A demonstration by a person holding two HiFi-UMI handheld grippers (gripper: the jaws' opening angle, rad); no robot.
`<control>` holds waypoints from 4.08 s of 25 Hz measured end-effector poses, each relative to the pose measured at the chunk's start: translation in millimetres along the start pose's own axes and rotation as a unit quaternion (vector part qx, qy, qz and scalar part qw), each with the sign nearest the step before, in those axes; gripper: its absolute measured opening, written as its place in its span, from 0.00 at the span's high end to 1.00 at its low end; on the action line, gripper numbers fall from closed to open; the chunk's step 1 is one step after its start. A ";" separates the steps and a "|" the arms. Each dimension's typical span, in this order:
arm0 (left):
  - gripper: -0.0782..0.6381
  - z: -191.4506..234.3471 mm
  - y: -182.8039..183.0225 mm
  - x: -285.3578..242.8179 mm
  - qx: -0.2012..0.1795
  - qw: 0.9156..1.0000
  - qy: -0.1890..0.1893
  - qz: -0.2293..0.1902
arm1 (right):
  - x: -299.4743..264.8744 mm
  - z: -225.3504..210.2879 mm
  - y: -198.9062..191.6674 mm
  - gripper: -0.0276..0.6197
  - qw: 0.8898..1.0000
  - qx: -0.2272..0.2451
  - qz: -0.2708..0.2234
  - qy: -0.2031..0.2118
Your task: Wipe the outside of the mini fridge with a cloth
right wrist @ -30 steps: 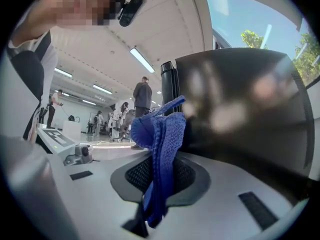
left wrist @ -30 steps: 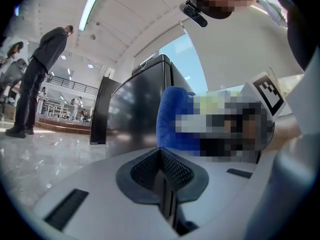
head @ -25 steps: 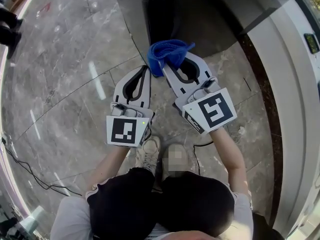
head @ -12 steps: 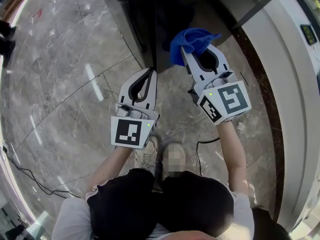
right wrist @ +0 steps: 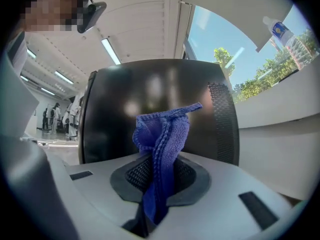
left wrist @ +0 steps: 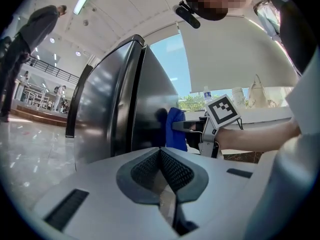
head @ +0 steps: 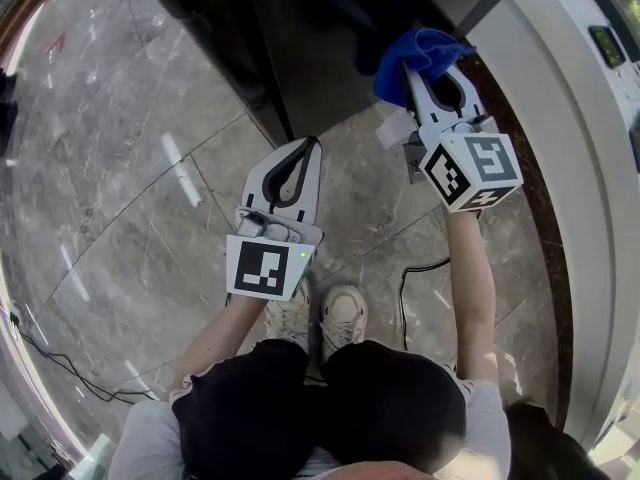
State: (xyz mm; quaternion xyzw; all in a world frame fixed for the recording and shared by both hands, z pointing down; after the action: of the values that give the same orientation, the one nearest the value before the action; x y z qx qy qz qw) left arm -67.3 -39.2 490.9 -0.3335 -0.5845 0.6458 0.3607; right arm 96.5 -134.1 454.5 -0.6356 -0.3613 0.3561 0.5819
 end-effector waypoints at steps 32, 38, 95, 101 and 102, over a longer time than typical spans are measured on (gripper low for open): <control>0.88 4.5 -20.8 -15.1 0.000 0.999 -0.002 0.033 | 1.3 -161.9 2.4 0.84 0.986 0.016 0.013 -0.167; 0.88 2.3 -23.5 -12.6 -0.001 0.999 -0.007 0.037 | 4.1 -183.0 5.7 0.84 0.977 0.018 0.024 -0.212; 0.88 17.3 -26.6 10.7 0.004 0.999 0.006 0.039 | -6.4 32.1 -59.8 0.84 0.994 0.043 0.034 0.090; 0.88 8.7 -24.4 -1.4 0.008 0.999 -0.010 0.031 | -2.9 -13.9 -59.1 0.84 0.999 0.041 0.033 0.005; 0.88 6.5 -24.2 -3.6 0.008 0.999 -0.013 0.030 | -2.9 -19.1 -58.7 0.84 0.998 0.044 0.034 -0.003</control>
State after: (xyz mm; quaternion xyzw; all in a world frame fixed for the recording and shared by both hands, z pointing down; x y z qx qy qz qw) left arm -69.2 -44.2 515.6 -0.3398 -0.5734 0.6654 0.3362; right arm 109.1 -142.2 514.4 -0.6201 -0.3248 0.3930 0.5962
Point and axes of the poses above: the fingertips, and each gripper's own axes: x backward along the fingers, z to its left, y out of its top, the point moved 4 cm from there along x, backward along the fingers, and after that the axes turned 3 degrees about y, right-handed, at the moved point
